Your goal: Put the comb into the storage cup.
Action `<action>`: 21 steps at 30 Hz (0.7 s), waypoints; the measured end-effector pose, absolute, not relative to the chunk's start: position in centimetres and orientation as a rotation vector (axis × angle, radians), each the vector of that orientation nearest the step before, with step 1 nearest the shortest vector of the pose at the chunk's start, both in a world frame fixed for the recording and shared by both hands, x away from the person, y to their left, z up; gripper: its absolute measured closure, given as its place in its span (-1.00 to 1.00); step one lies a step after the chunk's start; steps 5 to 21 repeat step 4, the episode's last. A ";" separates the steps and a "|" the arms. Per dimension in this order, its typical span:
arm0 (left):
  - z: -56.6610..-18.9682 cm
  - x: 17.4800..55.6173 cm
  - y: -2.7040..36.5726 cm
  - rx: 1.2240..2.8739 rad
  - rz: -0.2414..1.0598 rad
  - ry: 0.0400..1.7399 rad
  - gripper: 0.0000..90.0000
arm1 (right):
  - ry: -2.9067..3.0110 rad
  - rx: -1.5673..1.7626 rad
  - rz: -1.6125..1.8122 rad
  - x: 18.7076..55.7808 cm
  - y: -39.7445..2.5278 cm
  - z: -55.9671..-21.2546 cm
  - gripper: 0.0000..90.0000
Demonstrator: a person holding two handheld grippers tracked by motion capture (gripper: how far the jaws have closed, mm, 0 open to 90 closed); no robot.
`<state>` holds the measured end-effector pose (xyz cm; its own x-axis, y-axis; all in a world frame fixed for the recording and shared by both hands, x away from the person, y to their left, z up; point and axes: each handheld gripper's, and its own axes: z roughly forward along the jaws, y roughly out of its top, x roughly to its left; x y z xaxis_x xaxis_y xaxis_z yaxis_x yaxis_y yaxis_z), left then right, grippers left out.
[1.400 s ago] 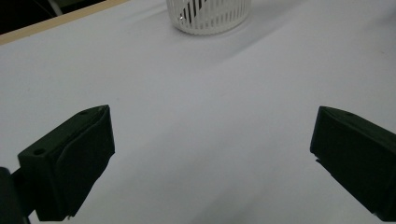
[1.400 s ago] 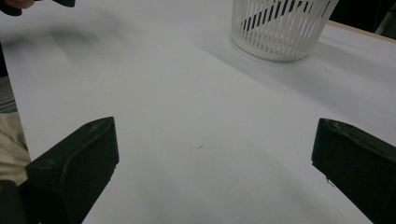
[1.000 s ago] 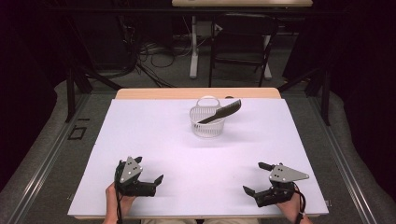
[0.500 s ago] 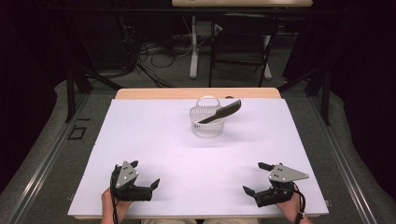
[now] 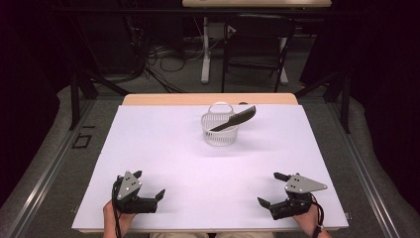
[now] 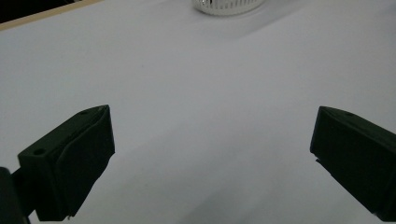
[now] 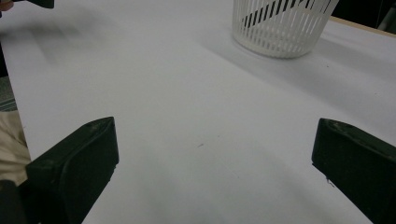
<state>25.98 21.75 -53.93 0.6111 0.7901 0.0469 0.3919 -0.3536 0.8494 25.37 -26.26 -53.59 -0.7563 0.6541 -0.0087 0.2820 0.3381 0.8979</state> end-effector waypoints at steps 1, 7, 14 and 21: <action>-53.9 26.0 21.7 1.973 0.580 0.936 -1.00 | 2.239 0.826 1.391 25.4 -26.2 -53.6 -1.00; -53.9 26.0 21.7 1.980 0.582 0.931 -1.00 | 2.240 0.822 1.391 25.4 -26.2 -53.6 -1.00; -53.9 26.0 21.7 1.980 0.582 0.931 -1.00 | 2.240 0.822 1.391 25.4 -26.2 -53.6 -1.00; -53.9 26.0 21.7 1.980 0.582 0.931 -1.00 | 2.240 0.822 1.391 25.4 -26.2 -53.6 -1.00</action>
